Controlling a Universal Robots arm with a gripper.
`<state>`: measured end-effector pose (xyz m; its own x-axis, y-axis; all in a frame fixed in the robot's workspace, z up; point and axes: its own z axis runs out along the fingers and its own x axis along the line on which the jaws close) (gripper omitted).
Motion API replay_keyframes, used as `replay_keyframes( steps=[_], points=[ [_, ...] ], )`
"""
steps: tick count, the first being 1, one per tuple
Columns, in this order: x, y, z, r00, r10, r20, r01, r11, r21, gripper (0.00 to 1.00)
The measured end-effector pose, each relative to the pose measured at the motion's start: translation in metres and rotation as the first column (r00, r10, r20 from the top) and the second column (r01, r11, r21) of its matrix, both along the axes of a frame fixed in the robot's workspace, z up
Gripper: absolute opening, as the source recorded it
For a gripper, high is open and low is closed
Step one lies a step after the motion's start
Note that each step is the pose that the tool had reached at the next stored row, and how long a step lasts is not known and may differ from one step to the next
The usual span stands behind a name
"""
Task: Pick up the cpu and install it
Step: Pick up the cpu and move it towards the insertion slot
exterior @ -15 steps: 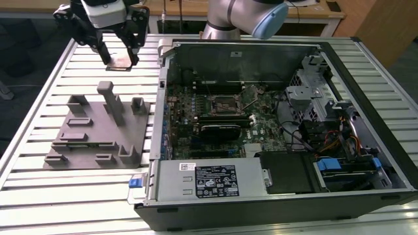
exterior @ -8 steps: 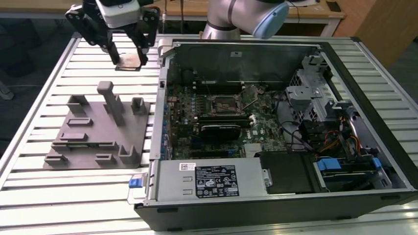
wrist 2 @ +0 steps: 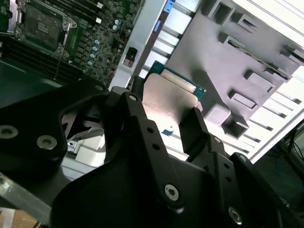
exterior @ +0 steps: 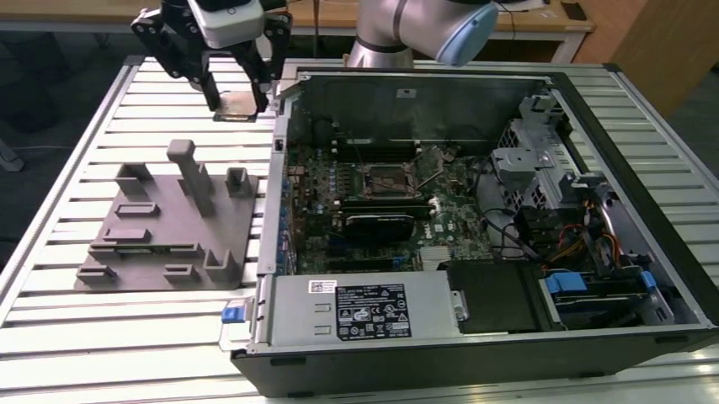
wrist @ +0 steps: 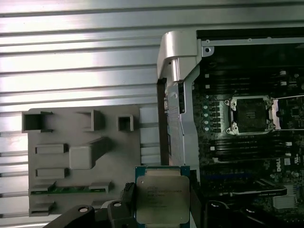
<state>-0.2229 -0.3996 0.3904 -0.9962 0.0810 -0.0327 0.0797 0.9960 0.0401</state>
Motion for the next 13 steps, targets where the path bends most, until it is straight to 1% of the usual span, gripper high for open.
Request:
replay_keyframes(
  steps=[13],
  points=[
    [0.026,0.0003,0.0000,1.0000,0.000,-0.0001,0.000,1.0000,0.0000,0.54]
  ],
)
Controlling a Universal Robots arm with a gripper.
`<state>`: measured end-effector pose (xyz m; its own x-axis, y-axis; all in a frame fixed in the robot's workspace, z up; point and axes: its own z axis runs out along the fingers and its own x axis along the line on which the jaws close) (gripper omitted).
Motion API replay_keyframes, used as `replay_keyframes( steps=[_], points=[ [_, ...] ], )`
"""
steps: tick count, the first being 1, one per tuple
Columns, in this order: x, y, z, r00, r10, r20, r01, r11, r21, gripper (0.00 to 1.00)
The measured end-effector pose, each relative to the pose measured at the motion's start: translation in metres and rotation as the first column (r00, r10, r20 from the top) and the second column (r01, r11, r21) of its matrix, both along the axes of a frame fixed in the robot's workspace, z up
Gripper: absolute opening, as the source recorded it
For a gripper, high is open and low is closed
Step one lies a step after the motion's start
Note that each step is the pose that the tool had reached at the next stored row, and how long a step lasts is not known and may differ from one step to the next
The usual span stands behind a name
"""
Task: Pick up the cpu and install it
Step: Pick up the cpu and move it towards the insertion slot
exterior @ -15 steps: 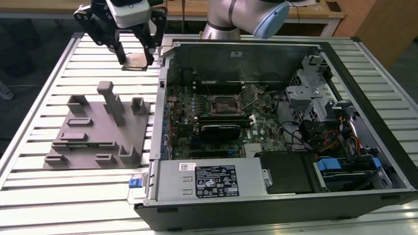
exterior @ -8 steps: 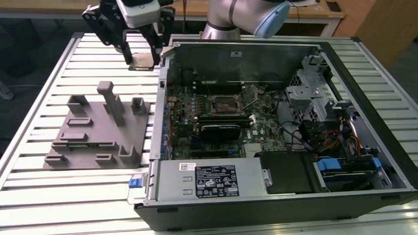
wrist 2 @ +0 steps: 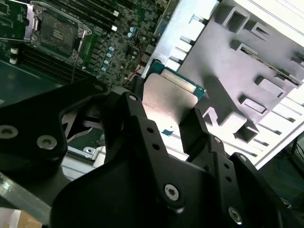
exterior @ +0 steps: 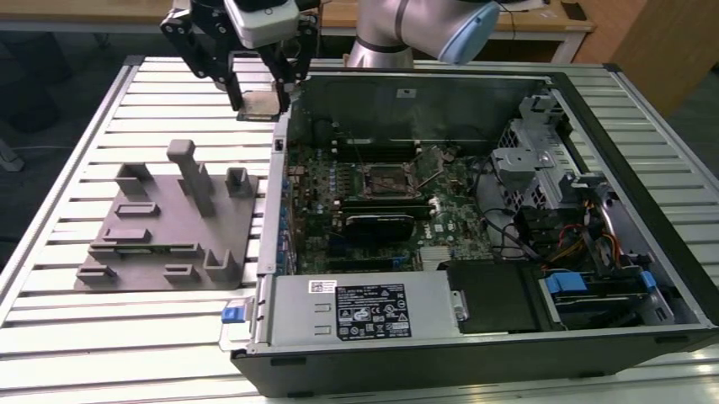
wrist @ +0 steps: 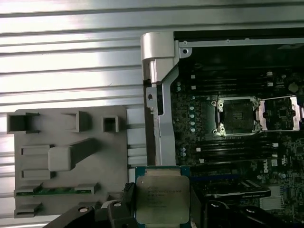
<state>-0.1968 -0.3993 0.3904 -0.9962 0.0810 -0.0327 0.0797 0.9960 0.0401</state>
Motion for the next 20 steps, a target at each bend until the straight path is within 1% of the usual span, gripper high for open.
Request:
replay_keyframes(
  steps=[20],
  points=[
    [0.039,0.0004,0.0000,1.0000,0.000,0.0001,0.000,1.0000,0.0000,0.54]
  ],
)
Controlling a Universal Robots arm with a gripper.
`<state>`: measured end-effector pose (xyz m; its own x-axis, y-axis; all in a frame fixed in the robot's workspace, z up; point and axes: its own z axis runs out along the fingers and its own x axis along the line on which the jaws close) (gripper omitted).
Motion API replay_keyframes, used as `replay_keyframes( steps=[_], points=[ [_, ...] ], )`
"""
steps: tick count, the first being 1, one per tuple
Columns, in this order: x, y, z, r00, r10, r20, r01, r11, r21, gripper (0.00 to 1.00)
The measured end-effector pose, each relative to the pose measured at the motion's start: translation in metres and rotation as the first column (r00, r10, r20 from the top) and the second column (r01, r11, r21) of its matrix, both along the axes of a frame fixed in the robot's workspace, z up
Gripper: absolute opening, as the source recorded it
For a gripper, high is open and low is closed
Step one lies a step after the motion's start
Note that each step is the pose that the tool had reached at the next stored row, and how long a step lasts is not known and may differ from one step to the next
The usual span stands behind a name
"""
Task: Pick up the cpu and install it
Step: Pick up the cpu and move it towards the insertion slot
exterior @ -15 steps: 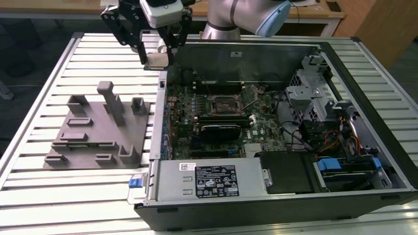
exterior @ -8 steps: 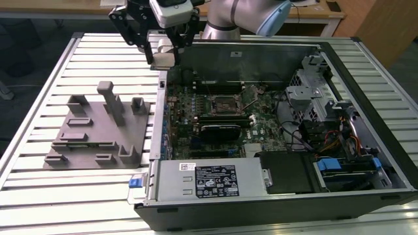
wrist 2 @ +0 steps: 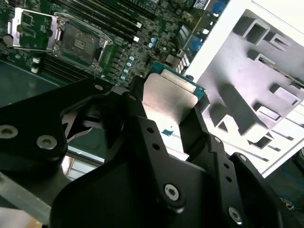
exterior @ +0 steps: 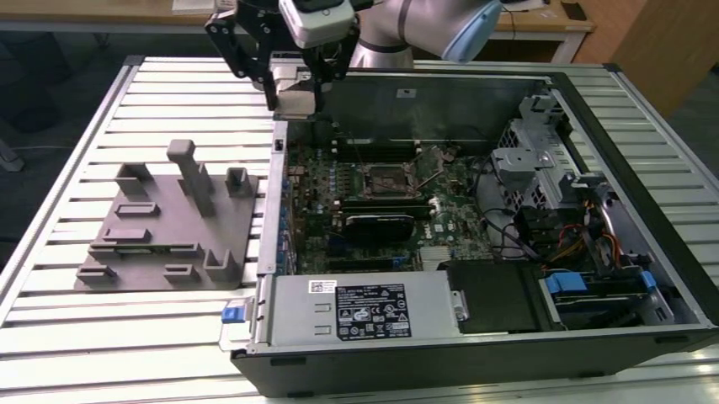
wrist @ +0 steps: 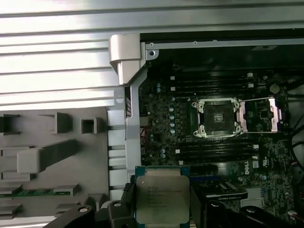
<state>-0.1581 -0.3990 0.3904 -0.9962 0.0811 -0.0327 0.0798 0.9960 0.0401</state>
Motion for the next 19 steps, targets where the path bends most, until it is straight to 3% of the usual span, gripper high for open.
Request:
replay_keyframes(
  steps=[19],
  points=[
    [0.040,0.0005,0.0000,1.0000,0.000,0.0000,0.000,1.0000,0.0000,0.54]
  ],
)
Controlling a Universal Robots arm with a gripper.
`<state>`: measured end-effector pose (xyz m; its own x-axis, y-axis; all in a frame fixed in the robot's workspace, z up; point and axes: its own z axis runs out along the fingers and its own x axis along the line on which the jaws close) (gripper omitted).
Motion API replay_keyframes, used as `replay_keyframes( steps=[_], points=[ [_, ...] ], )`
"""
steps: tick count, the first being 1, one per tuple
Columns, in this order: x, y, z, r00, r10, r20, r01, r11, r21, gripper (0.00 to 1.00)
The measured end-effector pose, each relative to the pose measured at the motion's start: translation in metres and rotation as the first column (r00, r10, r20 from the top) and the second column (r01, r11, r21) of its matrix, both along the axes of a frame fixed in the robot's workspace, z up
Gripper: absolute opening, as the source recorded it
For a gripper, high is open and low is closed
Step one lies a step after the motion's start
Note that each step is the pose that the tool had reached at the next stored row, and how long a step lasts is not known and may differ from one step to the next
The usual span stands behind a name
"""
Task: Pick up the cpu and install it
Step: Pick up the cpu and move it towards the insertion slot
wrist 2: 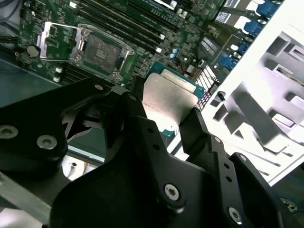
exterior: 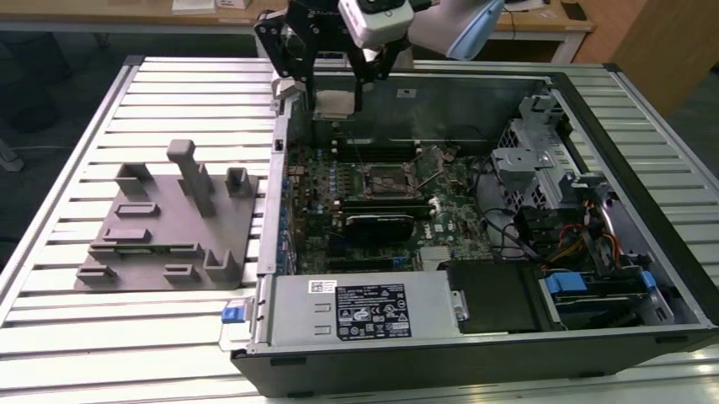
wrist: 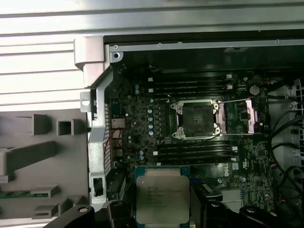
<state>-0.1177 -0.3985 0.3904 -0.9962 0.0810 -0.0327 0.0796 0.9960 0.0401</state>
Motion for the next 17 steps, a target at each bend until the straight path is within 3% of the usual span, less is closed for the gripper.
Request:
replay_keyframes(
  steps=[12,17],
  points=[
    [0.024,0.0002,-0.0003,1.0000,0.000,0.0000,0.000,1.0000,0.0001,0.54],
    [0.028,0.0002,-0.0014,1.0000,0.000,0.0000,0.000,1.0000,0.0000,0.54]
  ],
)
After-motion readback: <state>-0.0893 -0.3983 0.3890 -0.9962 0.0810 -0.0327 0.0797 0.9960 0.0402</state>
